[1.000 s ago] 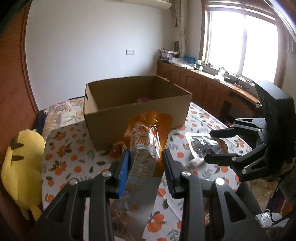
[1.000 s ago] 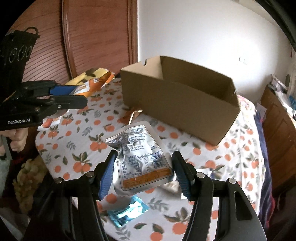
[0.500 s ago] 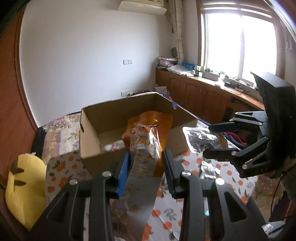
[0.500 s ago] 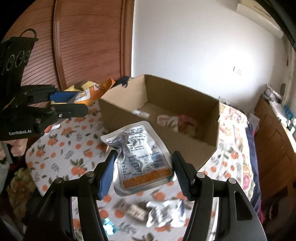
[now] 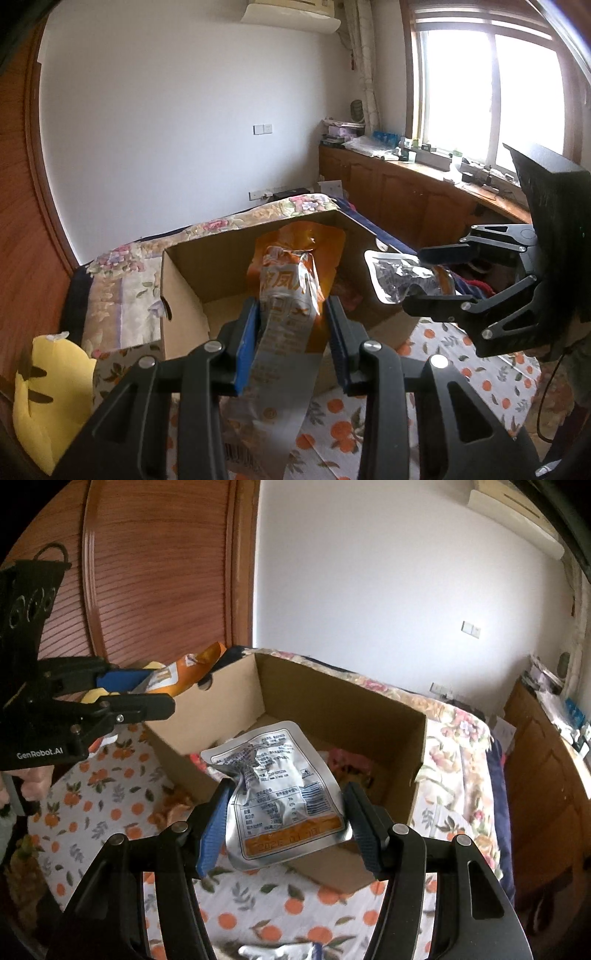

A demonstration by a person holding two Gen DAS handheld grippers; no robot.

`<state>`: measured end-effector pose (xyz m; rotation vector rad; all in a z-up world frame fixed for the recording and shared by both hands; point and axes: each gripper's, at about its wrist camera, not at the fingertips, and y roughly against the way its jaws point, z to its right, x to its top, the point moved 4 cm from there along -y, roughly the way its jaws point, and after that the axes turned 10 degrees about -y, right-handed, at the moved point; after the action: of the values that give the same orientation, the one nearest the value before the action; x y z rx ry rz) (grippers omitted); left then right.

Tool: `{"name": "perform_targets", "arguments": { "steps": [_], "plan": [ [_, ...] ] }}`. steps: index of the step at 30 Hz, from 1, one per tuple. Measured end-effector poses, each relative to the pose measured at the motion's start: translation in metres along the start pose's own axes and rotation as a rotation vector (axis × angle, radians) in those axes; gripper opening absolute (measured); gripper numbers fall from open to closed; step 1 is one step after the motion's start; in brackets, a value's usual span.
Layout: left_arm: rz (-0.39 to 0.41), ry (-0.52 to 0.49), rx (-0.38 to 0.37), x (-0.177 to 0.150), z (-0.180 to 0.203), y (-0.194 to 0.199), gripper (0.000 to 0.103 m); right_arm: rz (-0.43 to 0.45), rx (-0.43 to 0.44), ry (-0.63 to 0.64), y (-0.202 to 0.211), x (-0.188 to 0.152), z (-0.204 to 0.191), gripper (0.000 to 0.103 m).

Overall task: Organize snacks
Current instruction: 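Carry both held packets over the cardboard box and open both tools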

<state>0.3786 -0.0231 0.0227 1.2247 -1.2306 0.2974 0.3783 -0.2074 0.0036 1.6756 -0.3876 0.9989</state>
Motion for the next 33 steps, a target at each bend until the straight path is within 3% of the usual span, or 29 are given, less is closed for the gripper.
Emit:
{"name": "perform_targets", "arguments": {
  "steps": [16,25,33],
  "plan": [
    [-0.031,0.047,-0.003,0.018,-0.032,-0.057,0.035,-0.004,-0.008,-0.018,-0.053,0.032,0.026,0.062],
    [-0.117,0.046,-0.034,0.002,-0.022,-0.100,0.036,-0.064,-0.028,-0.048,-0.090,0.020,0.038,0.062],
    [-0.134,0.071,-0.059,-0.001,-0.013,-0.110,0.042,-0.100,-0.037,-0.068,-0.104,0.009,0.044,0.063]
  ]
}}
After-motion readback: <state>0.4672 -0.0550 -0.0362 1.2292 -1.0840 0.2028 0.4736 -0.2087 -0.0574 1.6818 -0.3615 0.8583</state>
